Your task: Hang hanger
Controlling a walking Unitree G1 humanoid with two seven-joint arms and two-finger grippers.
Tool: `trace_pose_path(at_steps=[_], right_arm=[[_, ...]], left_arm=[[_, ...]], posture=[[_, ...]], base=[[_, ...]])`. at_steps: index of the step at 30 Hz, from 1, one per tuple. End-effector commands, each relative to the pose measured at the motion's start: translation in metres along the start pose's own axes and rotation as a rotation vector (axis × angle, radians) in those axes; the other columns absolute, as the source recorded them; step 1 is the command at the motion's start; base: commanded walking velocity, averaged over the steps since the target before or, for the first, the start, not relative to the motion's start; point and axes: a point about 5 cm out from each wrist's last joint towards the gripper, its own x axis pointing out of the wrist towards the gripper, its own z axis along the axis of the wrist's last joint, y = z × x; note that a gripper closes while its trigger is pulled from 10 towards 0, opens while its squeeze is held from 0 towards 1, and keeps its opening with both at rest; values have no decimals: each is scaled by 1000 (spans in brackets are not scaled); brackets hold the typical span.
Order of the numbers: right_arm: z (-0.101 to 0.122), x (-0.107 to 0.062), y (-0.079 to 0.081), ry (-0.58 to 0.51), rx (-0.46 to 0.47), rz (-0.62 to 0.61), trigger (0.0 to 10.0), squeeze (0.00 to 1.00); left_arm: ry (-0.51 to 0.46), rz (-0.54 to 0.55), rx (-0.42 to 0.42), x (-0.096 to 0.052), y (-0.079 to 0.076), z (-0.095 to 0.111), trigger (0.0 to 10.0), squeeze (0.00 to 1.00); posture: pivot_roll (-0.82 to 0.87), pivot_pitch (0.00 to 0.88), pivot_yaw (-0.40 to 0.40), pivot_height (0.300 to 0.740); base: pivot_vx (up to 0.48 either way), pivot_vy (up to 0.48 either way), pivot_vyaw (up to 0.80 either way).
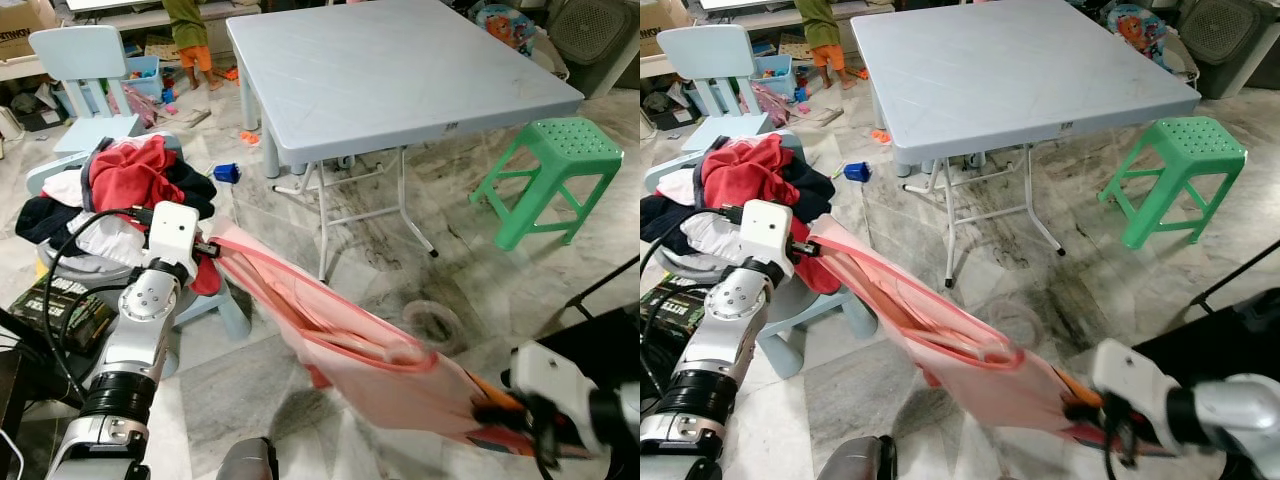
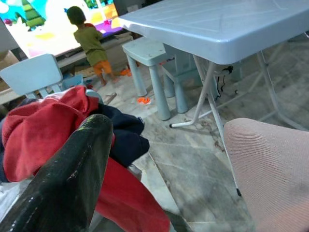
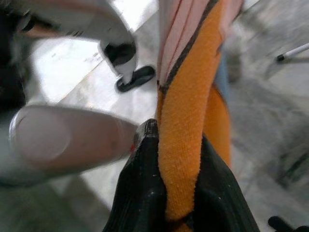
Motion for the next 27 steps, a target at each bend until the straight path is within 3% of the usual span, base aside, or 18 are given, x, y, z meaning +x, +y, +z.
trace_pose_path(at_steps=[1,7,11,15,17,19,20,21,22,23,25,27], right_arm=[[14,-15,-5,-75,-3,-4,10000,0],[61,-33,-21,-410,37,-50,10000,0],[70,-33,-24,-471,33,-64,10000,0],[69,-23,-22,-459,6,-53,10000,0],[82,-15,-24,-569,36,-74,10000,0],[88,-12,-27,-612,49,-101,10000,0],[92,-7,-35,-638,60,-175,10000,0],[94,-1,-42,-645,64,-245,10000,0],[95,4,-49,-637,47,-317,10000,0],[95,10,-54,-600,15,-375,10000,0],[89,18,-60,-501,-72,-436,10000,0],[86,21,-63,-481,-79,-453,10000,0]], left_arm=[[11,-5,1,3,1,1,10000,0],[90,-134,-12,-2,-29,-16,10000,0],[100,-163,-18,-4,-37,-19,10000,0],[100,-180,-28,-6,-43,-20,10000,0],[123,-234,-82,-9,-50,-22,10000,0],[133,-273,-111,-10,-56,-23,10000,0],[136,-350,-121,-14,-66,-22,10000,0],[123,-427,-119,-18,-76,-20,10000,561],[109,-484,-98,-22,-85,-19,10000,902],[104,-506,-43,-24,-90,-19,10000,1000],[74,-561,53,-29,-99,-18,10000,1000],[48,-619,94,-33,-106,-16,10000,1000]], posture=[[-85,47,23,740],[-91,47,27,740],[-83,43,26,740],[-78,43,24,740],[-73,44,22,740],[-73,44,22,740],[-69,44,20,740],[-66,42,19,740],[-63,41,18,740],[-57,40,16,740],[-50,38,13,740],[-48,38,12,740]], base=[[0,0,0],[0,0,0],[0,0,0],[0,0,0],[0,0,0],[0,0,0],[0,0,0],[0,0,0],[0,0,0],[0,0,0],[0,0,0],[0,0,0]])
